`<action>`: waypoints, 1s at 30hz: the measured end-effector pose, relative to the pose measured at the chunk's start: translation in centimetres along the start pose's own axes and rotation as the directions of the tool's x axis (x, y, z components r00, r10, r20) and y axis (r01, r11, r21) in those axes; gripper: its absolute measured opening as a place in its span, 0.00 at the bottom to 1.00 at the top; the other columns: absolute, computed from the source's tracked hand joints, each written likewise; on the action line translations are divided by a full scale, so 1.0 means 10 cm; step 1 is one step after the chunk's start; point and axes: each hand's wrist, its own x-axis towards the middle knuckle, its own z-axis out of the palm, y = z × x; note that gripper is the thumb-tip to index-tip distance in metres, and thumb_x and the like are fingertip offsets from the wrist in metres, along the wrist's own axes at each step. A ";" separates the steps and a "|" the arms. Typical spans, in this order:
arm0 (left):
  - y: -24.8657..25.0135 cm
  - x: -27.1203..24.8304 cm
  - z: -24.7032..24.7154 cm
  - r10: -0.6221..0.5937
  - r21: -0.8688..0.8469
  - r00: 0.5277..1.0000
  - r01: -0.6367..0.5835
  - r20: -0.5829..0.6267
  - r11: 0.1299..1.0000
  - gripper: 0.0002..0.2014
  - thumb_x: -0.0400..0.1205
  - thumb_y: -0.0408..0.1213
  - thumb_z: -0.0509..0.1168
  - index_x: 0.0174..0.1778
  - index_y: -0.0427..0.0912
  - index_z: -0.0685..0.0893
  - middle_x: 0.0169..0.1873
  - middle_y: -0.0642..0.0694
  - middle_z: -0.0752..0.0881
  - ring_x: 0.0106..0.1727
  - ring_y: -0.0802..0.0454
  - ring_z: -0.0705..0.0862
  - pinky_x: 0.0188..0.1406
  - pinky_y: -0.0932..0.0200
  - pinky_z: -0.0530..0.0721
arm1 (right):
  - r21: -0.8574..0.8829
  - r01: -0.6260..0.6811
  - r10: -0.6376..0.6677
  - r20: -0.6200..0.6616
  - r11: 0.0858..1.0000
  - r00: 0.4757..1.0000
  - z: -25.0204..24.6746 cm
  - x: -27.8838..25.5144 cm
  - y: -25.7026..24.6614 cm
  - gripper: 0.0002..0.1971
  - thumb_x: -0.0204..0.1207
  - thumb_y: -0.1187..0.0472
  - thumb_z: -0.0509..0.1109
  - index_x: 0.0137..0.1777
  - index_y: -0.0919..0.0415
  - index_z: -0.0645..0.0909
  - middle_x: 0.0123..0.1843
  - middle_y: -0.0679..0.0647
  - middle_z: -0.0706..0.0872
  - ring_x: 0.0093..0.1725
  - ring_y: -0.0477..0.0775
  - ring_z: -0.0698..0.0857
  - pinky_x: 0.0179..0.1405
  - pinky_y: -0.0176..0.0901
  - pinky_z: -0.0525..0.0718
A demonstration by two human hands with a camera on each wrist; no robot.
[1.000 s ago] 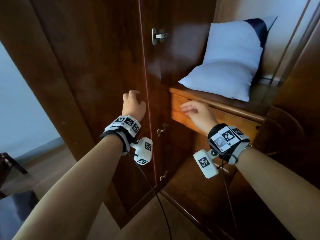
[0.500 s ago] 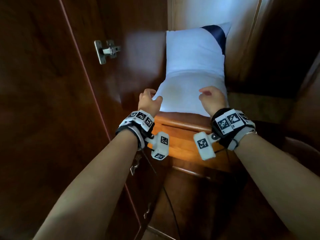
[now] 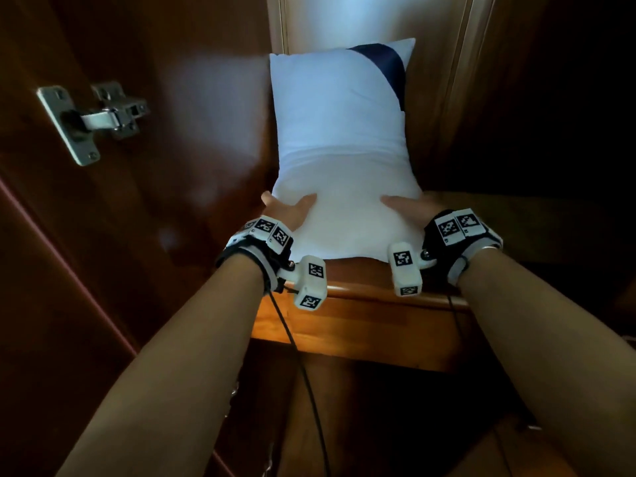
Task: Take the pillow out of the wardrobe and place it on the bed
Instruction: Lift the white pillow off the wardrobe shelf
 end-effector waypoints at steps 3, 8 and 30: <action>0.01 -0.03 -0.03 -0.033 -0.013 0.999 0.034 0.012 0.999 0.54 0.68 0.71 0.65 0.82 0.40 0.55 0.75 0.42 0.74 0.72 0.38 0.77 0.70 0.48 0.75 | 0.085 -0.030 0.018 0.139 0.996 0.990 0.01 -0.07 0.02 0.08 0.72 0.62 0.75 0.50 0.64 0.83 0.53 0.60 0.86 0.51 0.59 0.86 0.58 0.51 0.84; -0.13 -0.12 -0.11 -0.073 -0.163 0.997 0.074 0.016 0.984 0.60 0.46 0.76 0.71 0.72 0.45 0.75 0.62 0.44 0.85 0.59 0.39 0.87 0.66 0.44 0.82 | 0.141 -0.138 0.090 0.303 0.980 0.949 -0.05 -0.34 0.06 0.10 0.69 0.67 0.72 0.51 0.66 0.82 0.44 0.61 0.86 0.42 0.61 0.86 0.46 0.51 0.85; -1.10 -2.48 -0.91 0.215 -0.492 0.948 -0.306 -0.233 0.815 0.13 0.75 0.30 0.69 0.28 0.50 0.79 0.33 0.47 0.83 0.41 0.47 0.81 0.45 0.52 0.83 | 0.334 0.358 -0.398 0.058 0.872 0.915 0.08 -2.93 0.77 0.18 0.60 0.76 0.71 0.51 0.64 0.84 0.54 0.65 0.88 0.55 0.66 0.87 0.53 0.61 0.87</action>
